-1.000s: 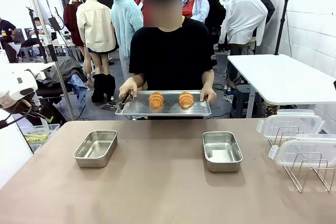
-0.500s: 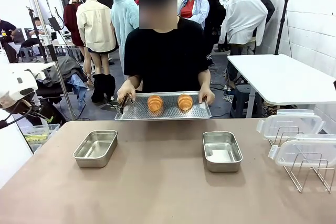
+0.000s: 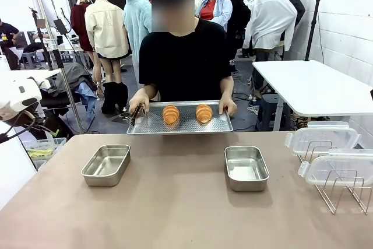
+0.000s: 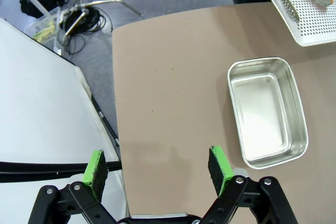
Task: Place the bread in airtight containers.
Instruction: Lift both Airtight Container.
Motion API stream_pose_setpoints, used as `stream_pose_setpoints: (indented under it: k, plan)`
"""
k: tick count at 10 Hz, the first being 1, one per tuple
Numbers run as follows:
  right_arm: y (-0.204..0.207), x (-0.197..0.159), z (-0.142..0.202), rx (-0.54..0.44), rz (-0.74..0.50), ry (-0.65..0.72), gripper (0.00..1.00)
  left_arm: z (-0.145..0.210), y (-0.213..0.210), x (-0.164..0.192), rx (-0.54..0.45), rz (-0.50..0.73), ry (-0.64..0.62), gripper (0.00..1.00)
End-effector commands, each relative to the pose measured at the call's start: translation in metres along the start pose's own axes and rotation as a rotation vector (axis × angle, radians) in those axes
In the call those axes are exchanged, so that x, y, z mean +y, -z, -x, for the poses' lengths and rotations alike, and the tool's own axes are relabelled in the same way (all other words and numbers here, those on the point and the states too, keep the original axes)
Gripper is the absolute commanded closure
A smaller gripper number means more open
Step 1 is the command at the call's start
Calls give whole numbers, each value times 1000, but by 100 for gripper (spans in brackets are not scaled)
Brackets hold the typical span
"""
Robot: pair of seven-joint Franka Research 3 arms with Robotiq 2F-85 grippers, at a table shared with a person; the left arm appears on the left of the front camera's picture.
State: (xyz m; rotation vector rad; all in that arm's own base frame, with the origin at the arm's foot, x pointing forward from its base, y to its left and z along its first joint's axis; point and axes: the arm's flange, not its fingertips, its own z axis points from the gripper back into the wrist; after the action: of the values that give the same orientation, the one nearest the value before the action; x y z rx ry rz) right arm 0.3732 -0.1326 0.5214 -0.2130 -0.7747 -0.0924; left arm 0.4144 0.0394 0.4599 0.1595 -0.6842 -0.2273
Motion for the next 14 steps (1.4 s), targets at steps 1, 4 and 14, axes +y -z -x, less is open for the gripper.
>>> stream_pose_setpoints:
  k: [1,4,14]
  plan:
    - [0,2,0,0,8,-10,0,0,-1,1,-3,1,7,0]
    - [-31,14,-46,-60,-5,-60,0,-28,-50,-20,-50,5,-6,0]
    - [-39,217,-91,673,-219,-259,0,-60,-19,-66,348,-64,-91,0]
